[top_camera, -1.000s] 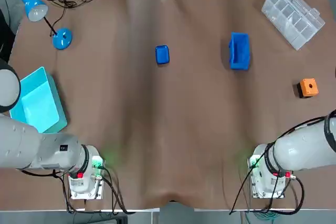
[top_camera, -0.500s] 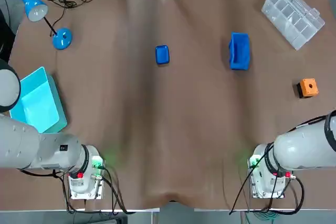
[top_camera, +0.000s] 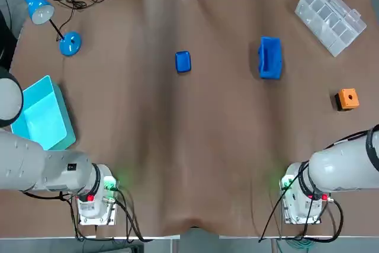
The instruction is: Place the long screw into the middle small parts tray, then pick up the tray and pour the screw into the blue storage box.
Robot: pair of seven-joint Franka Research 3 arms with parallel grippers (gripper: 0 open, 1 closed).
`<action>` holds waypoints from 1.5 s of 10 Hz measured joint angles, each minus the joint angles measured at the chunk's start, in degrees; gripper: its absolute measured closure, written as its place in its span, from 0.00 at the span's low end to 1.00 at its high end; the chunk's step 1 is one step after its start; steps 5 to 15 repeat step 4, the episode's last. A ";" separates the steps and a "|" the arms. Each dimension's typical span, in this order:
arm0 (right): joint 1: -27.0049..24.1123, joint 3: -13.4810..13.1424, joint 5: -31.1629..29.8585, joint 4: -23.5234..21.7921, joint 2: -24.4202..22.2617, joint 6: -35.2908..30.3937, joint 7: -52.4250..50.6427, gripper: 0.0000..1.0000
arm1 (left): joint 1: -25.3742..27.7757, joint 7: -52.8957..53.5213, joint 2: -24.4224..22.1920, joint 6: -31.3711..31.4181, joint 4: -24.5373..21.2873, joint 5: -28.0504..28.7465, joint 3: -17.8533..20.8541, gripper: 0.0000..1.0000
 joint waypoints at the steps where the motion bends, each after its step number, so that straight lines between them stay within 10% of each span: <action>1: 0.00 0.02 0.00 0.00 0.00 0.01 0.00 0.00 | 0.00 0.00 0.00 0.00 0.00 0.00 0.00 0.00; 15: 0.00 0.29 0.01 0.00 0.00 0.04 0.01 0.00 | 0.00 0.00 0.00 0.00 0.00 0.00 -0.01 0.00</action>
